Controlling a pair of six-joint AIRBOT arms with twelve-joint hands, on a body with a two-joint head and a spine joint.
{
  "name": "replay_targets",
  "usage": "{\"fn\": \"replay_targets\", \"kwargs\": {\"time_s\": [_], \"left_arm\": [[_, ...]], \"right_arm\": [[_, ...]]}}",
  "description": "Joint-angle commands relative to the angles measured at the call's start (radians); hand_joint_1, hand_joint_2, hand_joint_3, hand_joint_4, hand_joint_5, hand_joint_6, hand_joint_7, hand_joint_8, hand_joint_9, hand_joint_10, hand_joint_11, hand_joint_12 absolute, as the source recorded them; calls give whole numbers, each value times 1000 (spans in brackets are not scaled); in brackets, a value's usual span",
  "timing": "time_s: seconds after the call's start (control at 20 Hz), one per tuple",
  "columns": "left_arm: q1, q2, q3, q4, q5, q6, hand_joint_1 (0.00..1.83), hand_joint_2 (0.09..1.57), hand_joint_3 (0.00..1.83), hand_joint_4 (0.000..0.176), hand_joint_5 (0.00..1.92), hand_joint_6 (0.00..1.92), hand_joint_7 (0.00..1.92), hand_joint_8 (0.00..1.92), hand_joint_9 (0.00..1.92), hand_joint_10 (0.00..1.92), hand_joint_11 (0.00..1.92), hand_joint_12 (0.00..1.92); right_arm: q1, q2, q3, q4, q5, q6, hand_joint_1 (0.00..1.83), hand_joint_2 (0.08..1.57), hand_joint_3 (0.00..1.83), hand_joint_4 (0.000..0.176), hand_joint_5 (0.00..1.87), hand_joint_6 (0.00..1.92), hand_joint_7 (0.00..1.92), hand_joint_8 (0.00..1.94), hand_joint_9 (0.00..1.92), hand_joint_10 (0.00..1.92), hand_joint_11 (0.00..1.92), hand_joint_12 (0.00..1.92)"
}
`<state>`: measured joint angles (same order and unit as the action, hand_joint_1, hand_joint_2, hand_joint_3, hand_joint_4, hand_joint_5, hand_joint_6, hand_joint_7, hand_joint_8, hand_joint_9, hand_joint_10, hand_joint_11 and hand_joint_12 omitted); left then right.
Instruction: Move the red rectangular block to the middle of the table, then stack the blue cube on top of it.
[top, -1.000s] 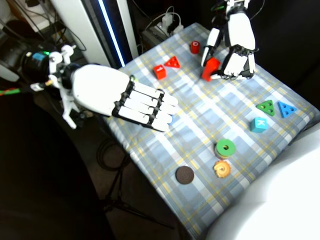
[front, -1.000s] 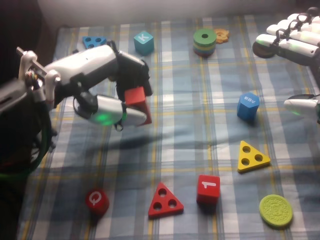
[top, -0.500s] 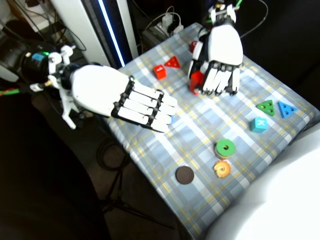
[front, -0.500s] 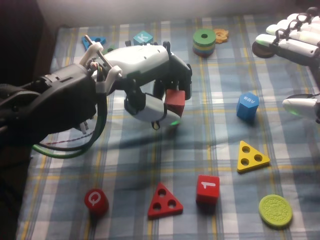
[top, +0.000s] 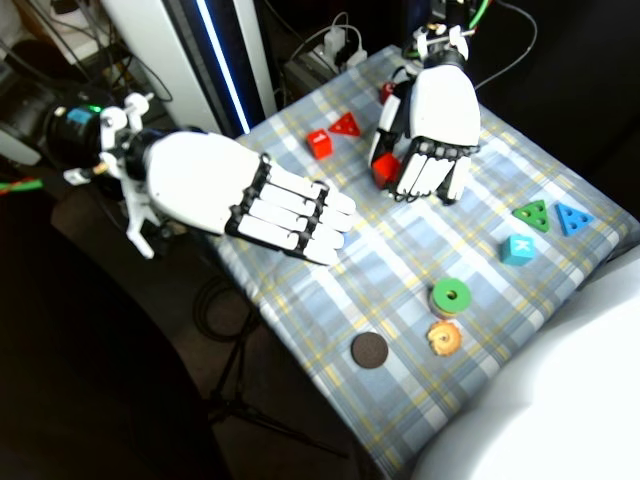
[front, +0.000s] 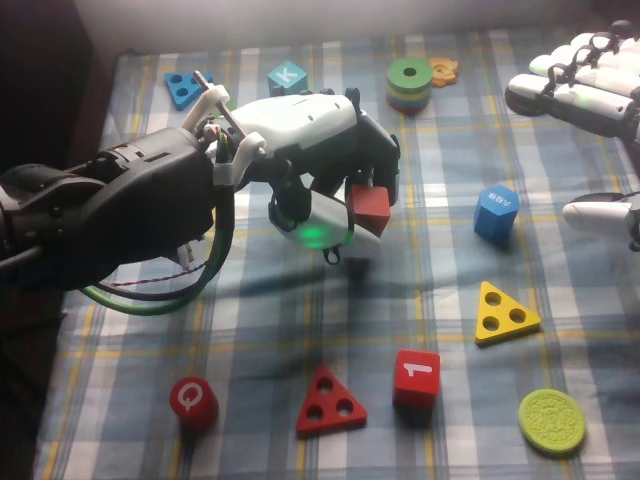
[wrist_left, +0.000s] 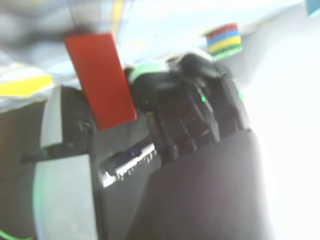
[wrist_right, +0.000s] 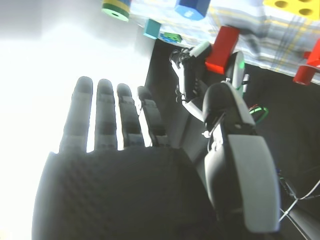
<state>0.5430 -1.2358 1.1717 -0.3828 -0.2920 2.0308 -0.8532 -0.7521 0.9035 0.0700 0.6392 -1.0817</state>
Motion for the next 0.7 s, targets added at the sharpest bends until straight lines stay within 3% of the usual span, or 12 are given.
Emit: {"fn": "replay_targets", "kwargs": {"time_s": [0.0, 0.05, 0.15, 0.2, 0.25, 0.3, 0.35, 0.4, 0.45, 0.5, 0.6, 0.65], "left_arm": [[1, 3, -1, -1, -107, -2, 1214, 1171, 0, 0, 806, 1128, 965, 1231, 746, 1187, 10, 1891], [7, 7, -5, -6, -117, -2, 1198, 1181, 3, 0, 770, 1226, 948, 1186, 719, 1105, 1, 1846], [24, 17, -16, -16, -133, -2, 1215, 1173, 0, 0, 769, 1193, 979, 1159, 764, 1104, 0, 1839], [28, 20, -19, -17, -135, -2, 1165, 1212, 2, 0, 730, 1336, 859, 1220, 643, 1030, 0, 1760], [32, 22, -22, -17, -135, -2, 1147, 1230, 3, 21, 714, 1402, 803, 1255, 594, 988, 0, 1712], [35, 23, -24, -17, -135, -2, 1067, 1165, 0, 0, 554, 908, 665, 821, 500, 922, 0, 1585], [41, 24, -26, -17, -135, -2, 975, 1163, 0, 14, 444, 680, 607, 531, 399, 804, 0, 1458], [46, 25, -27, -19, -136, -2, 1035, 1076, 0, 6, 525, 497, 696, 335, 460, 731, 0, 1494], [50, 28, -30, -20, -137, -2, 1032, 1079, 0, 27, 526, 364, 686, 195, 402, 676, 0, 1338], [54, 32, -34, -20, -137, -2, 987, 1099, 0, 34, 529, 231, 654, 93, 364, 551, 0, 1160], [60, 43, -44, -20, -145, -2, 960, 1085, 0, 32, 529, 51, 565, 5, 346, 374, 0, 1149], [61, 48, -50, -20, -147, -2, 901, 1107, 6, 49, 451, 10, 466, 0, 280, 333, 0, 1069]], "right_arm": [[7, -1, 3, 6, 118, -4, 278, 1289, 0, 0, 0, 0, 0, 0, 0, 0, 0, 0], [7, -1, 3, 6, 118, -4, 283, 1290, 0, 0, 0, 0, 0, 0, 0, 0, 0, 0], [7, -1, 3, 6, 118, -4, 290, 1290, 0, 0, 0, 0, 0, 0, 0, 0, 0, 0], [7, -1, 3, 6, 118, -4, 275, 1291, 0, 0, 0, 0, 0, 0, 0, 0, 0, 0], [7, -1, 3, 6, 118, -4, 278, 1293, 1, 0, 0, 0, 0, 0, 0, 0, 0, 0], [7, -1, 3, 6, 118, -4, 268, 1289, 0, 0, 0, 0, 0, 0, 0, 0, 0, 0], [7, -1, 3, 6, 118, -4, 269, 1292, 1, 0, 0, 0, 0, 0, 0, 0, 0, 0], [7, -1, 3, 6, 118, -4, 253, 1287, 0, 0, 0, 0, 0, 0, 0, 0, 0, 0], [7, -1, 3, 6, 118, -4, 258, 1287, 0, 0, 0, 0, 0, 0, 0, 0, 0, 0], [7, -1, 3, 6, 118, -4, 235, 1285, 0, 0, 0, 0, 0, 0, 0, 0, 0, 0], [7, -1, 3, 6, 118, -4, 272, 1290, 0, 0, 0, 0, 0, 0, 0, 0, 0, 0], [7, -1, 3, 6, 118, -4, 252, 1286, 0, 0, 0, 0, 0, 0, 0, 0, 0, 0]]}}
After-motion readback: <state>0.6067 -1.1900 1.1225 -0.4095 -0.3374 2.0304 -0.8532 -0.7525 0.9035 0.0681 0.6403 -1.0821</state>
